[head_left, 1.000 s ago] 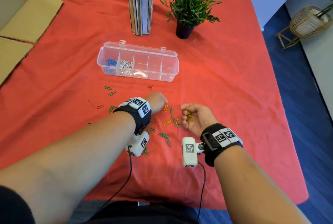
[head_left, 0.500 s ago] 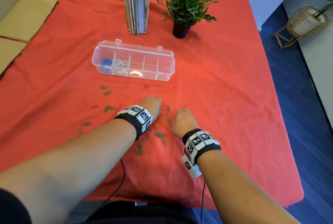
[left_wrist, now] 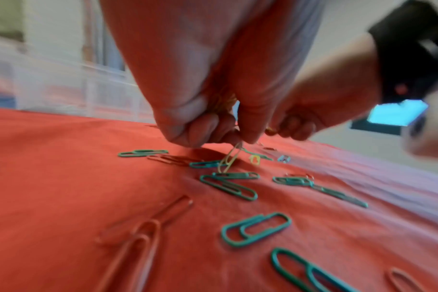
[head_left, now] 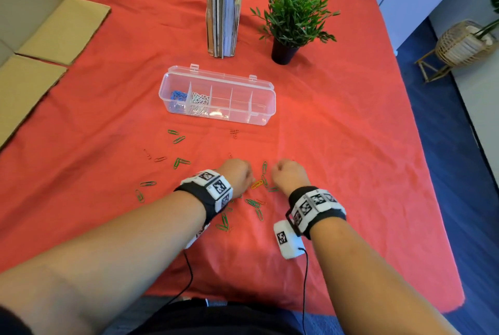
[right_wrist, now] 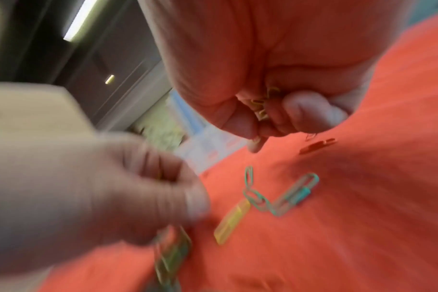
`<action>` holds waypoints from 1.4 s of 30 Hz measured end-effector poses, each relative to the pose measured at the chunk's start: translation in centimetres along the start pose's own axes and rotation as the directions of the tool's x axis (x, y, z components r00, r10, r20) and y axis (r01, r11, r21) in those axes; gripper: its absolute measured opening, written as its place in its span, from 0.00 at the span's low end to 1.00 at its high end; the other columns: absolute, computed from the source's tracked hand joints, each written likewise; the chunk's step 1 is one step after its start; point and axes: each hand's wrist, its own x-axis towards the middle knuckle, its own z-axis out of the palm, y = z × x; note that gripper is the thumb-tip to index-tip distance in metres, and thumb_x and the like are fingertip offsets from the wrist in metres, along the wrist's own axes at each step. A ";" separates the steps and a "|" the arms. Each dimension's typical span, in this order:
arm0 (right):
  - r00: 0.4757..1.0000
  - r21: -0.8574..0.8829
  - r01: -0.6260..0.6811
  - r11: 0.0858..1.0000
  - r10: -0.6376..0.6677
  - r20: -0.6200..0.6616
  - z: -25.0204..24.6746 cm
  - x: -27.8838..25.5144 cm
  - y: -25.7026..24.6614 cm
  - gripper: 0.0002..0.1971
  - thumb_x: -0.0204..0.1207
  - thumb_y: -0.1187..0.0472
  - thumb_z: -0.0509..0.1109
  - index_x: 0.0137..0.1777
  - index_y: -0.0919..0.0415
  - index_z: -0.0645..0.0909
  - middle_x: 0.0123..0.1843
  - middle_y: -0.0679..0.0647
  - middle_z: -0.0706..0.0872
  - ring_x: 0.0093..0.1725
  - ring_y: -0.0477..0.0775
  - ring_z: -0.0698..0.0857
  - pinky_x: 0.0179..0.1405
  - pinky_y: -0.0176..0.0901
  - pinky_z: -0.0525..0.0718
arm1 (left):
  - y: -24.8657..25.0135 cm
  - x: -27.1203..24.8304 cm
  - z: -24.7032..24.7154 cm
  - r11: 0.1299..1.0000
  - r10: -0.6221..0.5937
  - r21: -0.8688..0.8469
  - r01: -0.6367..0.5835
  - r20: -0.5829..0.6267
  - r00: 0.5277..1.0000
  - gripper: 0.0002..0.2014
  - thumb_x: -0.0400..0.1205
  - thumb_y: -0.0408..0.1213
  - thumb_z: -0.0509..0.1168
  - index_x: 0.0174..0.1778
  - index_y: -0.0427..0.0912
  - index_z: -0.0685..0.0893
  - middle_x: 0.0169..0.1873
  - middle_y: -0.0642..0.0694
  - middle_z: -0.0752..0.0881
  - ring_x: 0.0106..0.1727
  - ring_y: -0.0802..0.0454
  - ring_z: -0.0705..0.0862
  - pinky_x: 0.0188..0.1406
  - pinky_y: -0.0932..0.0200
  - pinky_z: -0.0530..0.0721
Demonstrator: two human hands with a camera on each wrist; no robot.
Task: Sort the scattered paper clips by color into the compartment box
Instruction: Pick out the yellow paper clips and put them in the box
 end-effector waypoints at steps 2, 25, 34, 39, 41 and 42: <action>0.997 0.209 -0.072 0.975 0.071 0.011 -1.7 0.6 0.7 0.10 0.78 0.60 0.61 0.45 0.61 0.84 0.49 0.65 0.86 0.51 0.60 0.85 0.52 0.46 0.79 | 0.7 0.4 0.6 0.994 0.021 0.107 -0.024 0.029 0.999 0.14 0.82 0.40 0.60 0.56 0.35 0.84 0.55 0.35 0.87 0.59 0.37 0.84 0.59 0.50 0.79; 0.985 0.125 0.135 0.983 -0.146 0.089 2.3 -1.3 -2.9 0.06 0.72 0.58 0.67 0.37 0.57 0.82 0.40 0.57 0.89 0.42 0.57 0.85 0.47 0.46 0.83 | -6.3 -2.6 -5.9 0.858 -0.274 -0.503 0.108 -0.269 0.924 0.07 0.71 0.37 0.69 0.32 0.45 0.76 0.32 0.43 0.85 0.34 0.48 0.79 0.34 0.57 0.74; 0.927 -0.450 0.376 0.810 -0.334 0.173 4.1 -2.1 -4.6 0.16 0.75 0.65 0.62 0.61 0.66 0.76 0.63 0.64 0.82 0.63 0.66 0.82 0.60 0.52 0.80 | -7.2 -3.6 -7.7 0.453 -0.377 -0.877 0.162 -0.024 0.926 0.11 0.77 0.23 0.54 0.43 0.43 0.78 0.29 0.45 0.79 0.25 0.54 0.73 0.17 0.67 0.70; 0.941 -0.326 0.309 0.894 -0.236 0.243 2.9 -1.8 -5.4 0.14 0.77 0.61 0.58 0.58 0.64 0.79 0.60 0.65 0.84 0.60 0.64 0.83 0.59 0.48 0.79 | -6.9 -2.7 -10.2 0.283 -0.356 -0.926 0.251 0.142 0.924 0.09 0.82 0.27 0.54 0.40 0.40 0.76 0.32 0.45 0.76 0.29 0.53 0.76 0.15 0.70 0.76; 0.960 -0.012 0.189 0.982 -0.183 0.212 1.4 -1.4 -5.6 0.05 0.75 0.61 0.62 0.40 0.58 0.79 0.41 0.60 0.85 0.40 0.60 0.84 0.41 0.44 0.79 | -6.6 -1.8 -11.5 0.225 -0.363 -0.945 0.236 0.144 0.921 0.07 0.81 0.26 0.54 0.43 0.38 0.76 0.32 0.44 0.77 0.29 0.53 0.76 0.16 0.69 0.79; 0.969 0.182 0.118 0.976 -0.153 0.192 0.6 -1.0 -5.8 0.06 0.72 0.62 0.65 0.34 0.56 0.76 0.33 0.56 0.82 0.31 0.56 0.80 0.32 0.42 0.77 | -6.3 -1.3 -12.3 0.197 -0.374 -0.956 0.216 0.130 0.918 0.06 0.80 0.25 0.54 0.45 0.37 0.75 0.32 0.43 0.77 0.29 0.53 0.76 0.17 0.69 0.80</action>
